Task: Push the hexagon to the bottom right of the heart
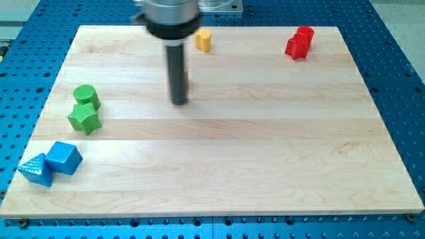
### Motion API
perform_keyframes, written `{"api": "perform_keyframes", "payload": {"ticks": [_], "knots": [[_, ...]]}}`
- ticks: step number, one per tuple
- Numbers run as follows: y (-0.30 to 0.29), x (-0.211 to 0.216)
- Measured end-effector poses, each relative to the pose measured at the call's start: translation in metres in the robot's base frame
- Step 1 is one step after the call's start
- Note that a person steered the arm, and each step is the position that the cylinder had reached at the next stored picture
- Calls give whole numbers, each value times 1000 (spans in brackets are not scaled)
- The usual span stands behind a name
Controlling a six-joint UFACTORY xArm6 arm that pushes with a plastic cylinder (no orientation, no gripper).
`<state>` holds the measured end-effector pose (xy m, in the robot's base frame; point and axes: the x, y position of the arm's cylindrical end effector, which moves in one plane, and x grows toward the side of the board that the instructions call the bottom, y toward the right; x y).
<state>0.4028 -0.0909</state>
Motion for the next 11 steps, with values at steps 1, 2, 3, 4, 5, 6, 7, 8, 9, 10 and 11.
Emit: {"api": "perform_keyframes", "payload": {"ticks": [1,2,3,4,5,6,7,8,9,10,11], "knots": [[37,-77],[21,-62],[53,-31],[108,-57],[117,-56],[148,-65],[141,-119],[145,-84],[114,-78],[116,-114],[110,-65]]}}
